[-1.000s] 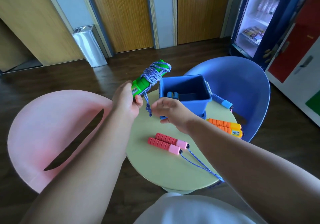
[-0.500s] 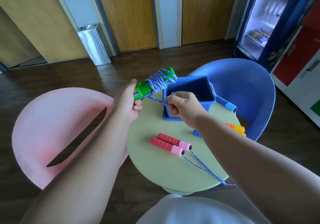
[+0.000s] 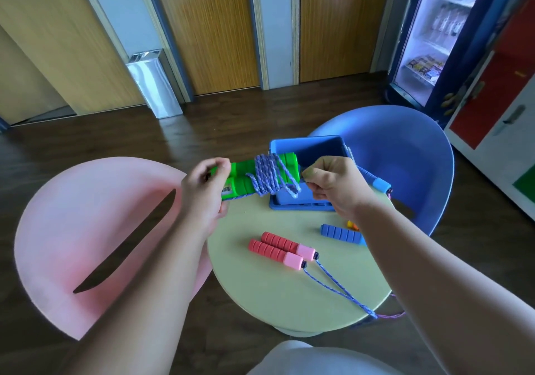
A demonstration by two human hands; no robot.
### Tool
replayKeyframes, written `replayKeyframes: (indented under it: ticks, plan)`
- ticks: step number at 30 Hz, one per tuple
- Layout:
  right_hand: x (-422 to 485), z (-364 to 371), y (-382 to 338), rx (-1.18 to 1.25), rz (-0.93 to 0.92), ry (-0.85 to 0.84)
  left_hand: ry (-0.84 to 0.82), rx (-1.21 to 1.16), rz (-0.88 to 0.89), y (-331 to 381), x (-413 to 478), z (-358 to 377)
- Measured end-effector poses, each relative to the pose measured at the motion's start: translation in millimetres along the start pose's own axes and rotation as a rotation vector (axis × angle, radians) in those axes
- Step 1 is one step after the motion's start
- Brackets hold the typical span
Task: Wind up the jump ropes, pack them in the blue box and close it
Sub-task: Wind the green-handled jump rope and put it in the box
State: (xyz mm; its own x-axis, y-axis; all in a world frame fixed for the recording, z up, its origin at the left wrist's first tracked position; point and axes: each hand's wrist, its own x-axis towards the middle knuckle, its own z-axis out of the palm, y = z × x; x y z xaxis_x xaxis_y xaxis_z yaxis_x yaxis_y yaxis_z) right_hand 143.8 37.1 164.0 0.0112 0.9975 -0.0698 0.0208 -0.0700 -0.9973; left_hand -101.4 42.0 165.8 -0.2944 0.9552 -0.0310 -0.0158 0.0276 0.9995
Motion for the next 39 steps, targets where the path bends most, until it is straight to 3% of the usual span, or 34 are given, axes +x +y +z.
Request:
replayKeyframes:
  ticks: [5,16,25,31,39]
  plan:
    - [-17.7,-5.1,-0.5,-0.144,-0.034,0.028,-0.036,0.334,0.42,0.0,-10.4,-8.8]
    - [-28.0,-13.8,-6.2,-0.372,-0.183,0.152,-0.058,0.442,0.652,8.4,-34.8,1.2]
    - [-34.7,-9.6,-18.3,-0.596,-0.318,0.26,-0.035,0.492,0.742,-2.5,-43.2,13.4]
    - [-41.9,-5.2,-21.8,-0.85,-0.375,0.126,-0.043,0.551,0.738,-9.8,-48.2,21.3]
    - [-44.3,2.2,2.9,-0.768,-0.423,0.152,-0.009,0.575,0.668,-24.7,-58.1,29.7]
